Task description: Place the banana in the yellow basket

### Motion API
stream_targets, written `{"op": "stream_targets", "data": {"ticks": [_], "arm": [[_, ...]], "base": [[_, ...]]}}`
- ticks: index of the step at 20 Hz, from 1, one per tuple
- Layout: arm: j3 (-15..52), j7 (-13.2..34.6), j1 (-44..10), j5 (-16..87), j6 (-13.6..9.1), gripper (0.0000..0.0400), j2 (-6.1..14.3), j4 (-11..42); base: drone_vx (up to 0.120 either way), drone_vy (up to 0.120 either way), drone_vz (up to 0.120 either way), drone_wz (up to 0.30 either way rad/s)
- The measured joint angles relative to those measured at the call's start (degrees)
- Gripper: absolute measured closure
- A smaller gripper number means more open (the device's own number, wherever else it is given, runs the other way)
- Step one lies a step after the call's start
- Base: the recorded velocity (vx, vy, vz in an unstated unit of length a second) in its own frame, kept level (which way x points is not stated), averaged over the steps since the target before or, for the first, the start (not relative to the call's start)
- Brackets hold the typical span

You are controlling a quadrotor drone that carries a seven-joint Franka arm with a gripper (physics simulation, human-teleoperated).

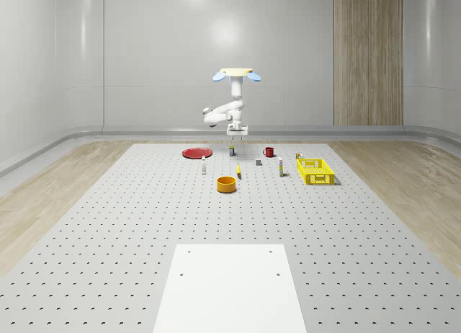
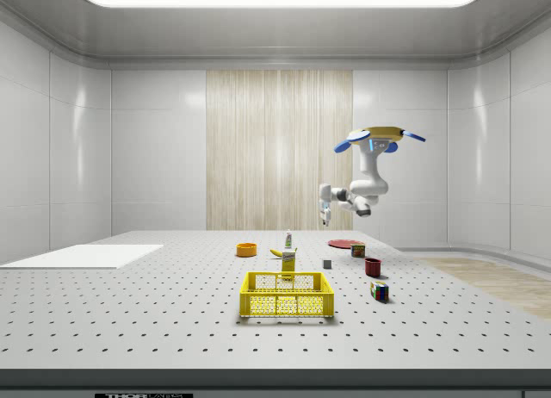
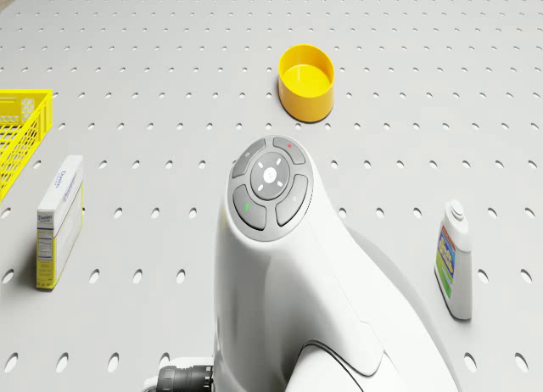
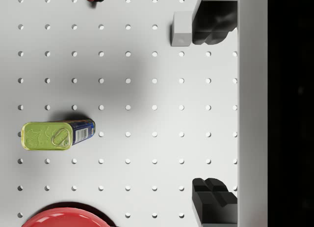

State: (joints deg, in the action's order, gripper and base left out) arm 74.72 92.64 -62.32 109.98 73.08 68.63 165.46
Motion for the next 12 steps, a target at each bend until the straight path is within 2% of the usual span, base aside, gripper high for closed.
{"op": "stream_targets", "data": {"ticks": [2, 4, 6, 7, 10, 12], "arm": [[0.16, 0.16, -0.17, -0.27, 0.49, 0.0000, 0.53, -0.04], [0.31, 0.32, -0.34, -0.54, 0.97, 0.0000, 1.06, -0.07], [0.45, 0.47, -0.50, -0.80, 1.45, 0.0000, 1.58, -0.11], [0.52, 0.54, -0.57, -0.93, 1.69, 0.0000, 1.83, -0.12], [0.72, 0.75, -0.80, -1.31, 2.38, 0.0000, 2.58, -0.18], [0.85, 0.89, -0.95, -1.55, 2.84, 0.0000, 3.07, -0.21]], "base": [[0.120, 0.000, -0.100, 0.000], [0.120, 0.020, 0.000, 0.000], [0.120, 0.080, 0.000, 0.000], [0.120, 0.000, 0.000, 0.000], [0.120, 0.000, -0.107, 0.000], [0.120, -0.080, -0.040, 0.000]]}}
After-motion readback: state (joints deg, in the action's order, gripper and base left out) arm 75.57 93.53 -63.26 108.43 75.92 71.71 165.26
